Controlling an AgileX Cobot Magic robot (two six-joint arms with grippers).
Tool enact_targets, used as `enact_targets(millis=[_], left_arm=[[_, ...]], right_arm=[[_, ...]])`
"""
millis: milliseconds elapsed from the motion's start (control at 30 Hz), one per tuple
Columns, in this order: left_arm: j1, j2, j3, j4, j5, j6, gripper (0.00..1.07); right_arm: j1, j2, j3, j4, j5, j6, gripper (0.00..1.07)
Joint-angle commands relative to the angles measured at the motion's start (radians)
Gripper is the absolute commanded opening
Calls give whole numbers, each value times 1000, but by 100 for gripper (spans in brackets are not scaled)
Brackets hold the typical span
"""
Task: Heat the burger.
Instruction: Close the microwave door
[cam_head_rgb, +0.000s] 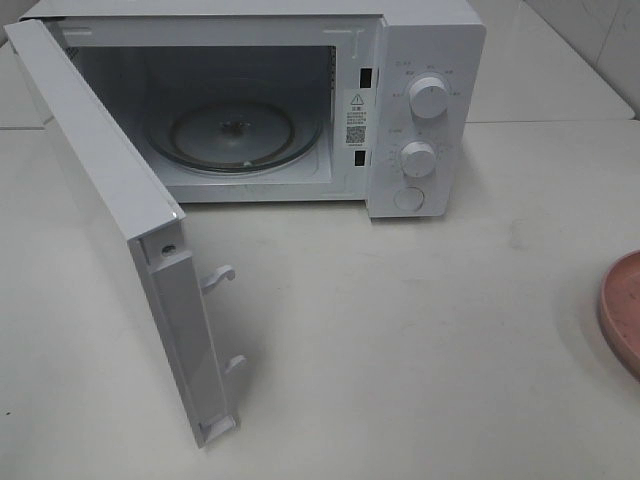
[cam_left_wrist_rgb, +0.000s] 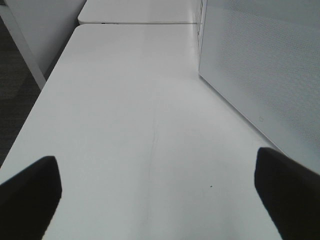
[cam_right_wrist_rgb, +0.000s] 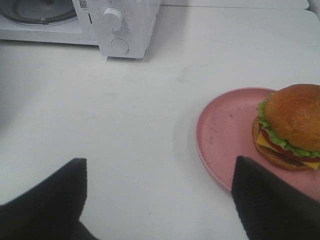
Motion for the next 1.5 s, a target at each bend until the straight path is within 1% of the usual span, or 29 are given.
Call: enact_targets(millis=[33, 1133, 1400, 1433, 1500], left_arm=[[1, -20, -3, 0, -10, 1, 102], [1, -20, -3, 0, -10, 0, 102], [1, -20, -3, -15, -9, 0, 102], [1, -19, -3, 0, -10, -22, 102], [1, -17, -3, 7, -9, -31, 102]], right_arm=[[-7, -26, -1, 6, -8, -7, 76], [-7, -26, -1, 6, -8, -7, 76], [-7, -26, -1, 6, -8, -7, 76], [-7, -26, -1, 6, -8, -7, 76], [-7, -26, -1, 6, -8, -7, 76]])
